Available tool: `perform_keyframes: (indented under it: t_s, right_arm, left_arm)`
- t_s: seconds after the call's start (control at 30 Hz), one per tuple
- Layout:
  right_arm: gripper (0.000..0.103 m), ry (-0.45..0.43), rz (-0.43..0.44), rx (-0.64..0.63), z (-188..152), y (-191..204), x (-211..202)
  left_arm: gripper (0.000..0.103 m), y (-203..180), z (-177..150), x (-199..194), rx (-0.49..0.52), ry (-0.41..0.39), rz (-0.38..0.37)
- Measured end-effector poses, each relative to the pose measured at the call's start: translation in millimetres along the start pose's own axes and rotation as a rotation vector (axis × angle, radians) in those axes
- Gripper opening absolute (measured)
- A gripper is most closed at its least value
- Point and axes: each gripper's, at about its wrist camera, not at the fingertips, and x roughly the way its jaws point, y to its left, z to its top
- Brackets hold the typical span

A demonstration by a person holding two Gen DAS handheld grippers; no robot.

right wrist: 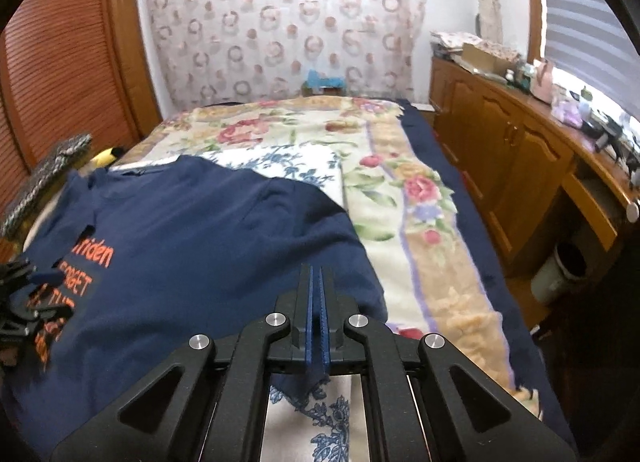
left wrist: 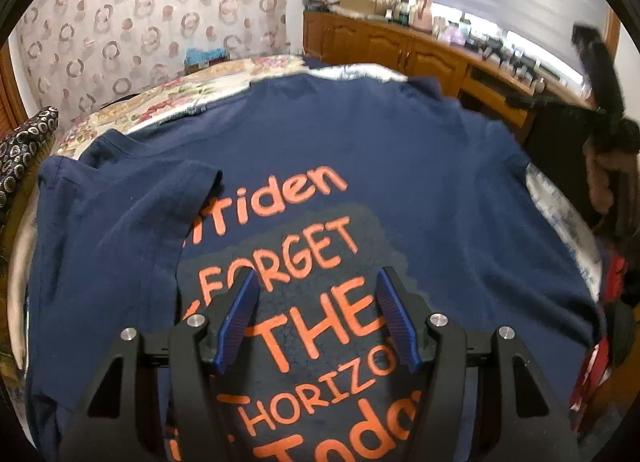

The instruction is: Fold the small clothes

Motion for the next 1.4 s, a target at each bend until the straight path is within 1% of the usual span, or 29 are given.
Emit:
perform_keyframes:
  t_s: [0.03,0.1,0.13,0.17,0.2,0.27,0.33,0.37,0.4,0.47,0.53,0.57,0.6,0.63,0.67,0.7,0.8,0.87,0.93,1.0,1.07,1.13,1.2,1.23,1.27,1.33,1.4]
  right_arm:
    - [0.001,0.004,0.004,0.011,-0.2,-2.0,1.3]
    - [0.011,0.024,-0.025,0.025,-2.9,-6.2,6.0]
    - [0.020,0.036,-0.033,0.033,-5.3,-9.1,9.5]
    - [0.027,0.049,-0.032,0.048,-7.8,-12.3,12.9]
    - [0.029,0.065,-0.030,0.063,-10.6,-15.0,16.2]
    - [0.039,0.096,-0.028,0.098,-15.9,-22.7,23.0]
    - [0.042,0.122,-0.009,0.159,-18.9,-33.0,31.3]
    - [0.046,0.132,0.004,0.196,-18.9,-37.2,34.3]
    - [0.047,0.141,0.021,0.228,-19.3,-41.8,37.6]
    - [0.047,0.154,0.079,0.303,-18.9,-52.1,44.6]
    - [0.047,0.157,0.115,0.367,-19.1,-60.6,47.8]
    - [0.045,0.153,0.124,0.386,-18.2,-63.8,48.7]
    - [0.040,0.152,0.122,0.383,-16.9,-63.4,48.6]
    - [0.024,0.146,0.118,0.363,-15.4,-61.4,47.5]
    - [0.013,0.136,0.116,0.342,-13.8,-58.9,45.0]
    - [0.010,0.126,0.111,0.322,-12.4,-55.5,42.0]
    - [0.006,0.080,0.074,0.241,-3.6,-38.9,29.3]
    - [0.005,0.034,0.055,0.188,4.5,-25.7,16.5]
    - [0.005,0.001,0.073,0.148,13.5,-10.8,6.0]
    - [0.005,-0.034,0.098,0.088,26.2,14.4,-8.6]
    - [0.006,-0.062,0.147,0.039,36.4,40.0,-20.6]
    - [0.008,-0.100,0.249,-0.014,47.1,73.4,-34.9]
    - [0.019,-0.123,0.303,-0.062,53.1,96.5,-42.0]
    - [0.034,-0.127,0.325,-0.085,55.9,104.6,-42.5]
    - [0.039,-0.129,0.326,-0.111,56.5,112.7,-42.7]
    - [0.039,-0.115,0.290,-0.137,53.1,117.5,-36.9]
    - [0.039,-0.089,0.263,-0.133,44.8,113.8,-28.0]
  left_arm:
    - [0.062,-0.2,1.9,-4.5,-0.004,-0.026,0.011]
    - [0.062,-1.0,6.8,-15.7,-0.017,-0.096,0.039]
    - [0.062,-1.9,9.9,-21.2,-0.029,-0.132,0.043]
    - [0.062,-1.1,13.8,-24.8,-0.042,-0.156,0.042]
    - [0.062,-3.0,17.5,-29.1,-0.056,-0.186,0.034]
    - [0.062,-6.5,22.5,-32.7,-0.062,-0.219,0.025]
    - [0.062,-10.1,26.0,-34.6,-0.052,-0.240,0.026]
    - [0.062,-11.6,27.3,-34.5,-0.046,-0.242,0.024]
    - [0.062,-12.1,28.0,-35.3,-0.042,-0.244,0.020]
    - [0.062,-12.3,28.8,-39.1,-0.039,-0.245,0.014]
    - [0.062,-8.7,26.5,-43.1,-0.044,-0.246,0.016]
    - [0.062,-5.6,26.2,-45.4,-0.050,-0.246,0.015]
    - [0.062,-4.8,27.1,-46.6,-0.056,-0.244,0.014]
    - [0.062,-1.9,27.0,-48.8,-0.064,-0.244,0.011]
    - [0.062,0.4,26.9,-50.8,-0.071,-0.244,0.011]
    - [0.062,2.9,27.0,-52.2,-0.075,-0.245,0.013]
    - [0.062,13.1,26.3,-57.7,-0.089,-0.244,0.031]
    - [0.062,18.1,25.0,-61.4,-0.098,-0.247,0.034]
    - [0.062,23.6,22.7,-65.0,-0.103,-0.250,0.048]
    - [0.062,28.7,21.4,-67.8,-0.108,-0.251,0.065]
    - [0.062,34.2,20.5,-69.6,-0.120,-0.252,0.072]
    - [0.062,39.8,18.8,-69.9,-0.135,-0.251,0.075]
    - [0.062,43.8,16.6,-68.9,-0.145,-0.247,0.080]
    - [0.062,44.7,15.5,-67.8,-0.148,-0.242,0.081]
    - [0.062,45.6,14.4,-66.8,-0.149,-0.237,0.081]
    - [0.062,46.5,10.8,-65.9,-0.143,-0.233,0.078]
    - [0.062,47.2,8.6,-64.9,-0.139,-0.231,0.071]
